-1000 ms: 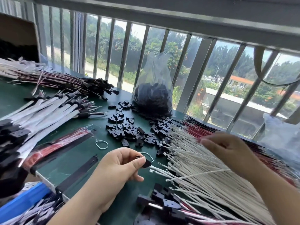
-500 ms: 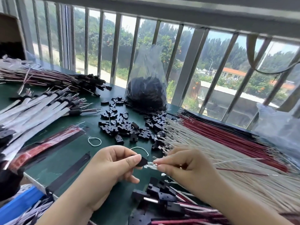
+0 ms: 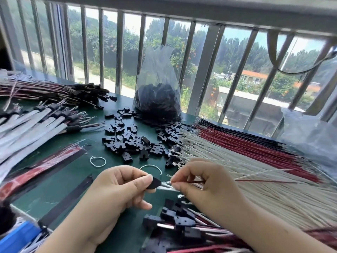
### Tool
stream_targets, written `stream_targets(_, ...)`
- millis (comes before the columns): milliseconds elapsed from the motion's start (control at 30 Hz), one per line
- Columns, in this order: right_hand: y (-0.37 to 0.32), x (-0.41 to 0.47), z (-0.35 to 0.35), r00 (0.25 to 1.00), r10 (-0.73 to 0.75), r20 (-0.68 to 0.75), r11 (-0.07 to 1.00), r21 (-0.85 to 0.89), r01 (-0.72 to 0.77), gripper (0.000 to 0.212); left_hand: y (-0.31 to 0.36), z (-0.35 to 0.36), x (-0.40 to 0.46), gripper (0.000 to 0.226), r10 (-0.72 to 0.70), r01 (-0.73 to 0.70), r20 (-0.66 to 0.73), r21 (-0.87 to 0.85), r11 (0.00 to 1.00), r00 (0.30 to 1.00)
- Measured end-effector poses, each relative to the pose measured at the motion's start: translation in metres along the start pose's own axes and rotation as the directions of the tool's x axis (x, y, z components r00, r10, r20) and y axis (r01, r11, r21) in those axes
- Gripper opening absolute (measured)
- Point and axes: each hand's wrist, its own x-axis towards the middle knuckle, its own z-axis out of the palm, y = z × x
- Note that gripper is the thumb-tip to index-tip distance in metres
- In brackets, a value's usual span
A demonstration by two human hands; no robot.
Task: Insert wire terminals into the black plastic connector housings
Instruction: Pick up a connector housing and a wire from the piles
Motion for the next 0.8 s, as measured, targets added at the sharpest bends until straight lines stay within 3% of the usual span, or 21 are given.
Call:
stream_targets(200, 0.003, -0.001, 0.004, 0.997, -0.053, -0.051, 0.997, -0.056, 0.050, 0.021, 0.000, 0.002, 0.001, 0.035, -0.006, 0.004, -0.039, -0.053, 0.999, 0.999)
stream_targets(367, 0.000, -0.002, 0.006, 0.955, -0.296, -0.032, 0.908, -0.321, 0.270, 0.006, -0.001, 0.001, 0.001, 0.033, -0.003, 0.003, -0.027, -0.014, 1.000, 1.000)
stream_targets(467, 0.003, 0.000, 0.004, 0.939, -0.345, -0.006, 0.921, -0.195, 0.337, 0.007, 0.001, 0.002, 0.000, 0.029, -0.016, 0.017, 0.031, -0.011, 1.000, 0.999)
stream_targets(600, 0.002, 0.004, 0.005, 0.979, -0.203, 0.018, 0.979, 0.010, 0.203, 0.013, 0.000, 0.004, -0.001, 0.025, 0.007, -0.007, -0.008, 0.002, 1.000, 1.000)
stream_targets(800, 0.007, 0.007, -0.004, 0.995, -0.042, 0.091, 0.999, -0.024, 0.044, 0.010, -0.001, 0.006, -0.001, 0.022, 0.063, -0.058, -0.096, 0.054, 0.997, 0.993)
